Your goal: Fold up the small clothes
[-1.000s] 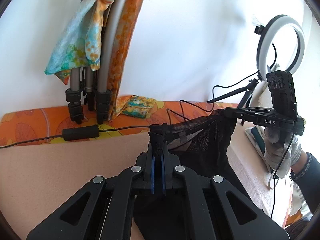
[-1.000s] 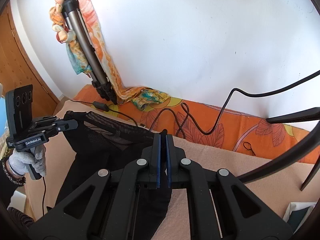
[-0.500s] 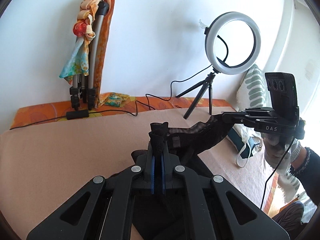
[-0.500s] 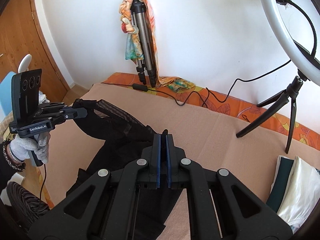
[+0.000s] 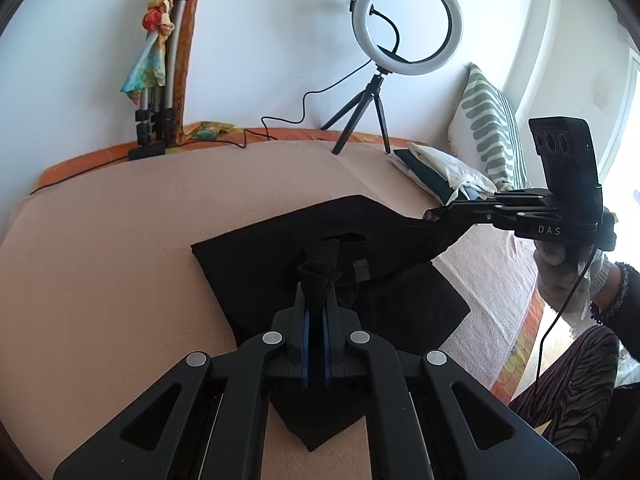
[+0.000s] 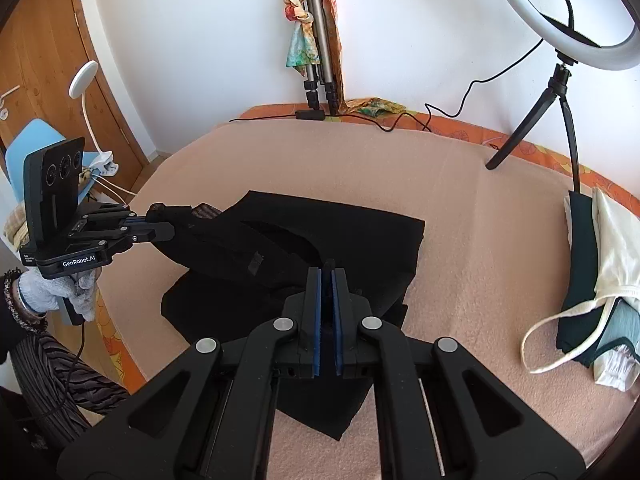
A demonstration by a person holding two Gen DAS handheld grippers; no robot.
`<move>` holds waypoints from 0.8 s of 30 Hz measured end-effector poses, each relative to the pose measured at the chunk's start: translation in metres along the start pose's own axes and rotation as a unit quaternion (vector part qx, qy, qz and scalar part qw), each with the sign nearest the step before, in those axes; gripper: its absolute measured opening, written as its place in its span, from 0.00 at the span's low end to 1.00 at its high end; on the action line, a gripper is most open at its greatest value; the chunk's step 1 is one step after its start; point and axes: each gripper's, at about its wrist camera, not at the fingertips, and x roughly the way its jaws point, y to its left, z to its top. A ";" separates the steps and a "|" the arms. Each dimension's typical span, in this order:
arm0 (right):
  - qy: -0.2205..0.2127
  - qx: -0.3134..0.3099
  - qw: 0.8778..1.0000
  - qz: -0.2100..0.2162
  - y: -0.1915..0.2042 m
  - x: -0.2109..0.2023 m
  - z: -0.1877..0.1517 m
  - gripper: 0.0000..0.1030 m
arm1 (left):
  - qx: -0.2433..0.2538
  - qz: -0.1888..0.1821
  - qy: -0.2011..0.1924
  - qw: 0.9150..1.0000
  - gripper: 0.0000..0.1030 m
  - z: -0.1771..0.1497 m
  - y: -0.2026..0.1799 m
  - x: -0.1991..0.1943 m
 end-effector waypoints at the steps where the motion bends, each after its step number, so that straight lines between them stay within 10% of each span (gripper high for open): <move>1: 0.001 -0.001 1.000 -0.002 0.001 0.000 -0.007 0.06 | 0.001 0.005 0.004 1.000 0.03 -0.004 -0.001 0.001; 20: -0.003 -0.004 1.000 0.013 -0.003 -0.048 -0.082 0.07 | 0.055 0.038 0.046 0.997 0.15 -0.070 -0.014 -0.041; 24: -0.001 0.074 0.997 0.021 -0.025 -0.048 -0.086 0.38 | -0.028 0.008 0.037 0.999 0.15 -0.072 0.003 -0.054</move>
